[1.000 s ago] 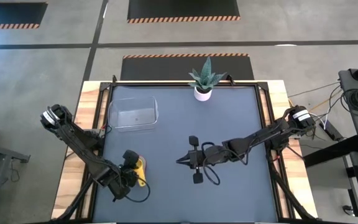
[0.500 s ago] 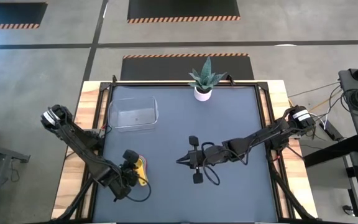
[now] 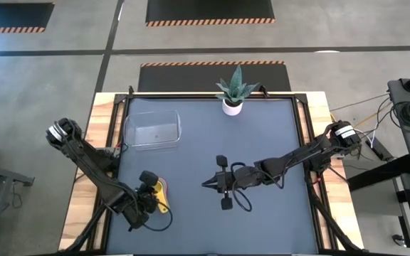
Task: Nest measuring cups in basket
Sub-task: Put the stacked measuring cups into the transparent bin
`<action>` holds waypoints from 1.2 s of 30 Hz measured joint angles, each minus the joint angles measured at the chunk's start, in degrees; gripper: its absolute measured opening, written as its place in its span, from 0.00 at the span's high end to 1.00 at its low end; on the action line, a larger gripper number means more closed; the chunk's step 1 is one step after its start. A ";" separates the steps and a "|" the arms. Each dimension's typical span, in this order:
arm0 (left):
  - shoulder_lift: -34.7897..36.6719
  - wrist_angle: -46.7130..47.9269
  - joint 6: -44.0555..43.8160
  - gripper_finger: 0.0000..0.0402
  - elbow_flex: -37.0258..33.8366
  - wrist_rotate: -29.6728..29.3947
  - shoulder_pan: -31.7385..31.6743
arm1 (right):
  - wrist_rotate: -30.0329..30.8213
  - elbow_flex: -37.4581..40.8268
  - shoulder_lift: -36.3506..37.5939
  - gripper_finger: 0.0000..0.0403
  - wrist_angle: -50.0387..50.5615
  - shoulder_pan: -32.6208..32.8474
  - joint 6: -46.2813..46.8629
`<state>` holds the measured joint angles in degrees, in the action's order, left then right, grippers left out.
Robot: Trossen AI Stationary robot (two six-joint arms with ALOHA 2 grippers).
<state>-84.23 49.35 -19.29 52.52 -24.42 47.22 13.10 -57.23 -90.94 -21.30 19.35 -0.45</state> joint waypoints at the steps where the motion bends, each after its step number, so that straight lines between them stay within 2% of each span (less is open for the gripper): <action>1: 0.21 0.44 0.00 0.82 0.39 -0.24 0.00 | -0.02 0.00 0.00 0.98 0.00 0.00 0.00; 10: 4.77 7.69 -0.80 0.81 5.56 -5.55 -1.25 | -0.02 0.02 -0.02 0.98 0.00 0.00 0.00; 16: 8.56 12.81 -0.66 0.81 9.53 -6.61 -6.14 | -0.02 0.02 -0.02 0.98 0.02 0.06 -0.78; 19: 10.43 15.30 0.22 0.81 11.41 -9.01 -9.53 | -0.04 0.02 0.05 0.98 -0.02 0.11 -2.80; 28: 12.39 22.76 2.40 0.81 18.93 -10.22 -26.41 | -0.04 0.07 3.12 0.98 2.17 -0.16 -8.72; 36: 13.21 22.29 5.29 0.81 19.15 -9.05 -42.68 | 0.00 0.18 7.67 0.98 7.73 -1.33 -9.66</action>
<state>-71.02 71.64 -14.00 71.66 -33.48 4.54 13.10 -57.05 -83.27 -13.57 18.02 -10.11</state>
